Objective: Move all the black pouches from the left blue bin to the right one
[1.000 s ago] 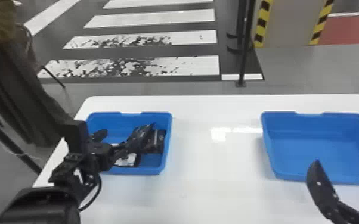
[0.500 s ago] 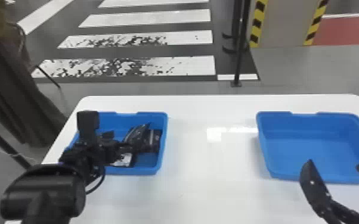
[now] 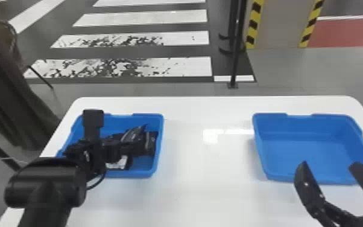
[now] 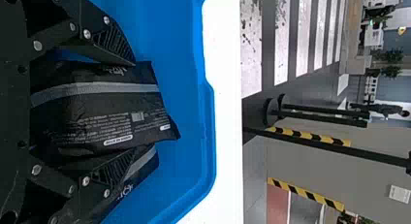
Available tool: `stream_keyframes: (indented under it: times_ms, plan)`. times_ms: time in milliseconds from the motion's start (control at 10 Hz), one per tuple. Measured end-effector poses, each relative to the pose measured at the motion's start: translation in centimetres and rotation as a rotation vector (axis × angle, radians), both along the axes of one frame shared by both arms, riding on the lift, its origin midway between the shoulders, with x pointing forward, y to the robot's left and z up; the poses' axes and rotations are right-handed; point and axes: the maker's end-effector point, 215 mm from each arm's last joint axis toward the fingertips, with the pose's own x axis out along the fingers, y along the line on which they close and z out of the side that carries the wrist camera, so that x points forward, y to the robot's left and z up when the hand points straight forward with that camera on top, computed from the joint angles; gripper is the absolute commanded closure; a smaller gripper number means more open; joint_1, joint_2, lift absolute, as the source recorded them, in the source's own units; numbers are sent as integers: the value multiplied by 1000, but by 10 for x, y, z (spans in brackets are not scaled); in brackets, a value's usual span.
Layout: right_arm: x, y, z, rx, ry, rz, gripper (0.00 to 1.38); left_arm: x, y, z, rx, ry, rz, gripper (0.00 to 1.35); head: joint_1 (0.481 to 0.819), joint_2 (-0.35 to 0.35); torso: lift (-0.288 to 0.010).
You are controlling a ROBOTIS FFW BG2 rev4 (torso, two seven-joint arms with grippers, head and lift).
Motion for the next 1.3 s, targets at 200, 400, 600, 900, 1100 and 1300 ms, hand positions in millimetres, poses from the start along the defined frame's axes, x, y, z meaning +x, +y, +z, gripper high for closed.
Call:
stream_keyframes:
  times_ms: [200, 400, 600, 900, 1100, 1300]
  plan:
    - [0, 0, 0, 2, 0, 0, 124, -7, -3, -10, -12, 30, 1, 1202, 695, 90, -140]
    - [0, 0, 0, 3, 0, 1, 124, -9, 5, -8, 11, -6, 0, 1208, 695, 98, -140]
    - [0, 1, 0, 5, 0, 6, 124, -13, 13, 21, 17, -94, -4, 1208, 695, 111, -140]
    - [5, 10, 16, 21, -36, 50, 125, -38, 3, 87, 43, -232, -36, 1208, 695, 116, -140]
    - [16, 28, 25, 61, -30, 135, 125, -57, -52, 115, -19, -298, -133, 1208, 695, 66, -140]
    - [23, 54, 25, 123, 22, 245, 125, -85, -115, 129, -91, -325, -245, 1208, 695, 26, -140]
